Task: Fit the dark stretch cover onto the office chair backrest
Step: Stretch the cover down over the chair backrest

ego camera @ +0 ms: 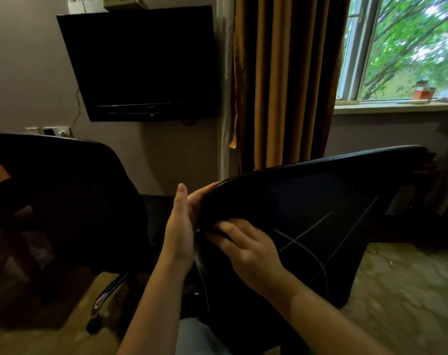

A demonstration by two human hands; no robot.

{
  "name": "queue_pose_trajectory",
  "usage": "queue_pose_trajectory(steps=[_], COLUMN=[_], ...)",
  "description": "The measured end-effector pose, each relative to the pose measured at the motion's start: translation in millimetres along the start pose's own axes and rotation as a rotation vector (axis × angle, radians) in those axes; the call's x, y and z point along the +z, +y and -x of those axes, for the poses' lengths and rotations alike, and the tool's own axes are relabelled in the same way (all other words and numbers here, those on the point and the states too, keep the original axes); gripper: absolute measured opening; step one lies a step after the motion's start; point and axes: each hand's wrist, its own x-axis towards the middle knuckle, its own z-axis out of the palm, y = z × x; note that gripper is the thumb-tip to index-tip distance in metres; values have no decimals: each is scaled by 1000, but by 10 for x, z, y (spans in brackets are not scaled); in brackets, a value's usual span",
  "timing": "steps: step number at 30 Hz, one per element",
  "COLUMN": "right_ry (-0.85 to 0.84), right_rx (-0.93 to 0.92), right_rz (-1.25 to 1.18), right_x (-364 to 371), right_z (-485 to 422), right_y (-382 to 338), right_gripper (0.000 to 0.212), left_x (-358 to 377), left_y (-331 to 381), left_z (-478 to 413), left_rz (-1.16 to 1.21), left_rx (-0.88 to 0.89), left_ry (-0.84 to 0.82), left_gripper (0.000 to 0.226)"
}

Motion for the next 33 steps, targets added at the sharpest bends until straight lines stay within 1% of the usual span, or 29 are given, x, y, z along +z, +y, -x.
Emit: queue_pose_trajectory(steps=[3, 5, 7, 9, 11, 14, 16, 19, 22, 24, 26, 27, 29, 31, 33], right_ry=[-152, -165, -79, 53, 152, 289, 325, 250, 106, -16, -114, -120, -35, 108, 221], right_rx=[-31, -5, 93, 230, 325, 392, 394, 315, 176, 97, 83, 113, 241, 388, 482], right_rz=[2, -23, -52, -45, -25, -9, -13, -29, -19, 0, 17, 13, 5, 37, 80], right_x=[39, -71, -251, -470, -675, -782, -707, -486, -300, -246, -294, -357, -538, -741, -889], right_z=[356, 436, 364, 188, -29, -289, -328, -147, 122, 299, 448, 490, 460, 292, 84], right_y=[88, 174, 273, 391, 481, 489, 434, 356, 347, 413, 532, 595, 695, 781, 833], right_gripper=[29, 28, 24, 21, 20, 20, 21, 16, 25, 27, 27, 26, 22, 21, 21], left_x=[41, 76, 103, 120, 143, 167, 164, 141, 122, 101, 84, 78, 71, 84, 115], left_y=[2, -2, -18, -40, -51, -65, -71, -75, -68, -54, -37, -34, -45, -68, -89], left_z=[37, 71, 80, 59, 44, 43, 42, 22, -6, -32, -62, -76, -96, -104, -97], left_rz=[-141, -230, -271, -293, -309, -344, -349, -370, -411, -481, -583, -641, -709, -704, -675], left_rx=[98, 180, 210, 228, 246, 264, 262, 284, 299, 325, 364, 396, 448, 458, 439], left_ry=[12, 5, 10, 23, 29, 43, 53, 83, 92, 62, 40, 39, 49, 64, 80], left_gripper=[42, 28, 23, 23, 24, 24, 24, 23, 19, 19, 22, 23, 23, 23, 25])
